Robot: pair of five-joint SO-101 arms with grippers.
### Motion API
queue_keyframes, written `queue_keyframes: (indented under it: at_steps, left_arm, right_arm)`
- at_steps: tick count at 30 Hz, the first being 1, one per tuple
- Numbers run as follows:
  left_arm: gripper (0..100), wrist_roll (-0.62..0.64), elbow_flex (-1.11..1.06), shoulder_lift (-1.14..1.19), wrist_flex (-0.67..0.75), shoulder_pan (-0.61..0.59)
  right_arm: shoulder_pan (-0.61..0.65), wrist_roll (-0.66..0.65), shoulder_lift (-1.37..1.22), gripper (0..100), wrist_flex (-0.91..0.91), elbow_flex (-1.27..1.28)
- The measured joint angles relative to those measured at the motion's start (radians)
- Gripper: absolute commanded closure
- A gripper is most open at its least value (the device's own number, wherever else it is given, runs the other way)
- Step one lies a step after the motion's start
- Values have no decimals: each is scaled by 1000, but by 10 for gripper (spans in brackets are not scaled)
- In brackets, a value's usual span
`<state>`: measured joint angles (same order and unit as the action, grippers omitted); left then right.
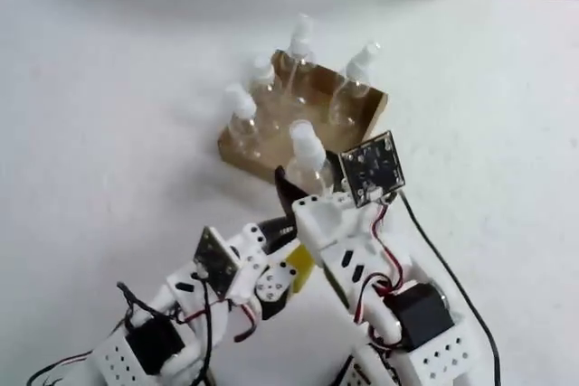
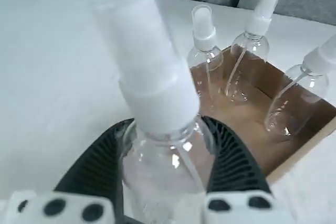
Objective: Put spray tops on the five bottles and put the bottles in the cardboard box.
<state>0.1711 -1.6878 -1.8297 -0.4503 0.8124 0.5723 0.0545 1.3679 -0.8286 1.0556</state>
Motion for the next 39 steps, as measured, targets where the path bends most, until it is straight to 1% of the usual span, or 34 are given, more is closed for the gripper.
queue_keyframes:
  at_steps: [8, 17, 24, 30, 32, 39]
  left_arm:
    - [980, 0, -2, 0, 0, 3]
    - [980, -2, -2, 0, 0, 5]
    - [980, -2, -2, 0, 0, 6]
    - [980, -2, -3, 6, 0, 6]
    - [980, -2, -3, 6, 0, 6]
    - [980, -2, -3, 8, -17, -17]
  right_arm:
    - [0, 0, 0, 983, -2, 0]
    - [0, -3, 0, 983, -101, -63]
    - [0, -44, 0, 983, -138, -83]
    - [0, -49, 0, 983, -161, -89]
    - [-9, -49, 0, 983, -161, -89]
    - [-112, -49, 2, 983, -121, -89]
